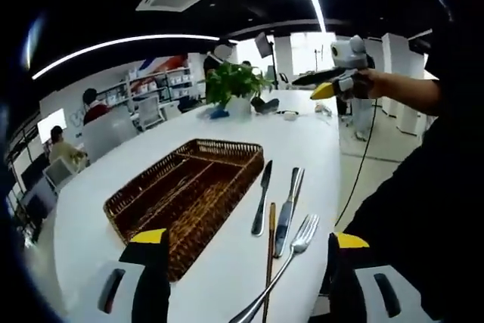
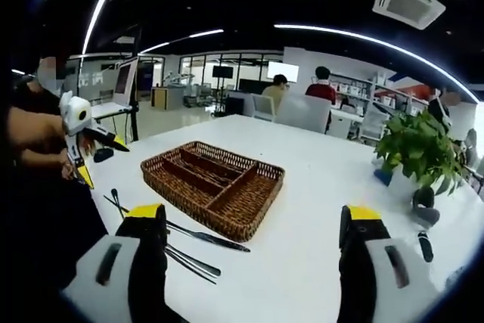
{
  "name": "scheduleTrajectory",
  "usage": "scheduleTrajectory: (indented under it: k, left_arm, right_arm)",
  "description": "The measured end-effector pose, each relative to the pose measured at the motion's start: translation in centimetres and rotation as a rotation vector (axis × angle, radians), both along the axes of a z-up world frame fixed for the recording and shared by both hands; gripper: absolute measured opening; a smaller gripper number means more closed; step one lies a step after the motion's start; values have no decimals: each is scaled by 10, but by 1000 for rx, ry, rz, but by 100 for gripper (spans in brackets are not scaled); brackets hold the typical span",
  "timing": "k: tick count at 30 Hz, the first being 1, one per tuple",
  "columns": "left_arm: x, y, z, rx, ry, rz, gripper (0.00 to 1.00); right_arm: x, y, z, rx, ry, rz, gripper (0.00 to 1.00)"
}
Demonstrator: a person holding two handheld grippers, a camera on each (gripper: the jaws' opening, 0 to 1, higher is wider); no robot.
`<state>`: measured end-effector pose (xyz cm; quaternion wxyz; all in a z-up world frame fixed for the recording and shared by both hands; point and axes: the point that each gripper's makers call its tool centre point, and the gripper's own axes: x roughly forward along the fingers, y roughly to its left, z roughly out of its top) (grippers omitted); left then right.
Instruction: Arrange the knives, forks, and spoons in their matching storage slots by inserting each utensil handle-first until every utensil is classified and aligned in the correct compartment
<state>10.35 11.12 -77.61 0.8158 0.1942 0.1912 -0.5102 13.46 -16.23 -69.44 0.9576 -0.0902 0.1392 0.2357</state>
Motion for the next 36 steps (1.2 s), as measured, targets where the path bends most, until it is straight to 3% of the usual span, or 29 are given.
scheduleTrajectory:
  k: [7,11,16,24,28,31,36]
  left_arm:
    - [2,-3,-24,53,30,-38,85]
    - [-5,-2,-49,163,45,-92,78]
    - [-14,-13,-65,225,48,-162,68]
    - [-15,-24,-82,216,92,-183,46]
    - [-27,-24,-90,244,134,-236,25]
    - [-29,-22,-96,270,134,-243,23]
    - [-29,-25,-96,270,136,-252,12]
  right_arm:
    - [-8,-5,-7,73,32,-6,99]
    - [-10,-9,-7,58,28,-17,99]
    - [-9,-12,-7,56,25,-24,99]
    - [-13,-18,-8,51,22,-35,99]
    - [-15,-22,-9,52,24,-44,99]
    - [-16,-24,-11,52,25,-46,99]
    - [-17,-25,-13,53,31,-48,99]
